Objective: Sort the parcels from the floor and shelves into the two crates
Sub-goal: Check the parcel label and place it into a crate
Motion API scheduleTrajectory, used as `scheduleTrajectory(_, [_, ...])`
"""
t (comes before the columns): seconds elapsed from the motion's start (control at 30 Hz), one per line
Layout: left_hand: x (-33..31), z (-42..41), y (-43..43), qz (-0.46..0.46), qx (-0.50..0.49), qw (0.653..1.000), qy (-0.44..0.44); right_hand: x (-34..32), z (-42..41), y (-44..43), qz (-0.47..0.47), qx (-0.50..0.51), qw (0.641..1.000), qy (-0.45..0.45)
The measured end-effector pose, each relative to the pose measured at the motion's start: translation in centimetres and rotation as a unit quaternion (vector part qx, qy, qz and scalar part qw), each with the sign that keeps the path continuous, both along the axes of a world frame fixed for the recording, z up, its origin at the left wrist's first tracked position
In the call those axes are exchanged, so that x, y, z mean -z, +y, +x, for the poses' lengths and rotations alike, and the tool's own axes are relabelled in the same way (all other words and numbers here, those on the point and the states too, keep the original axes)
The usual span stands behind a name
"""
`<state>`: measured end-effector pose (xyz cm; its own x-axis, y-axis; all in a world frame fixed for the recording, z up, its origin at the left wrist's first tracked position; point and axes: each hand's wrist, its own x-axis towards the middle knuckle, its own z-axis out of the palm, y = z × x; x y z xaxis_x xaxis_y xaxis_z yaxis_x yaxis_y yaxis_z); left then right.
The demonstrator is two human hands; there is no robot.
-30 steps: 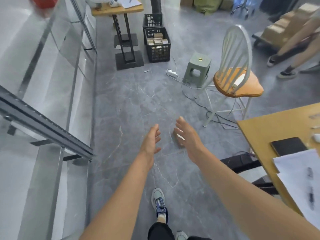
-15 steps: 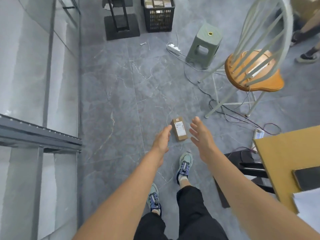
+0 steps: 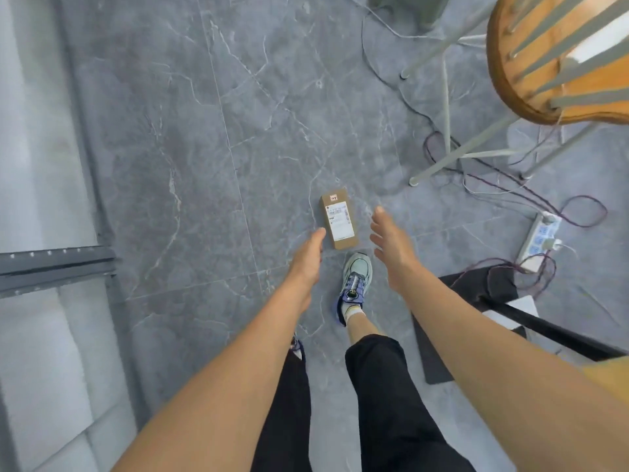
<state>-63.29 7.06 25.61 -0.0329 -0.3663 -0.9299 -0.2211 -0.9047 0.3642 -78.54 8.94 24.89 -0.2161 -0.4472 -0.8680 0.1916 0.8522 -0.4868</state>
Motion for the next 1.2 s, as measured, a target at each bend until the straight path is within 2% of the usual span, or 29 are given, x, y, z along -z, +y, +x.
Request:
scheduleTrajectory(0.43, [24.6, -4.7, -5.0, 0.065, -0.022, 0.997, -0.024, 26.1, -2.9, -4.5, 0.102, -0.015, 0.995, 0.006])
scheduleTrajectory(0.67, [35.3, -5.3, -6.0, 0.088, -0.046, 0.994, -0.039, 36.4, -3.3, -5.8, 0.126, -0.01, 0.992, 0.012])
scheduleTrajectory(0.97, [41.2, -6.0, -6.0, 0.085, -0.057, 0.995, -0.014, 42.6, -2.9, -6.4, 0.118, -0.082, 0.989, -0.018])
scheduleTrajectory(1.2, [42.0, -5.7, -6.1, 0.093, -0.08, 0.992, 0.01, 43.1, -2.2, -6.4, 0.105, -0.059, 0.992, -0.023])
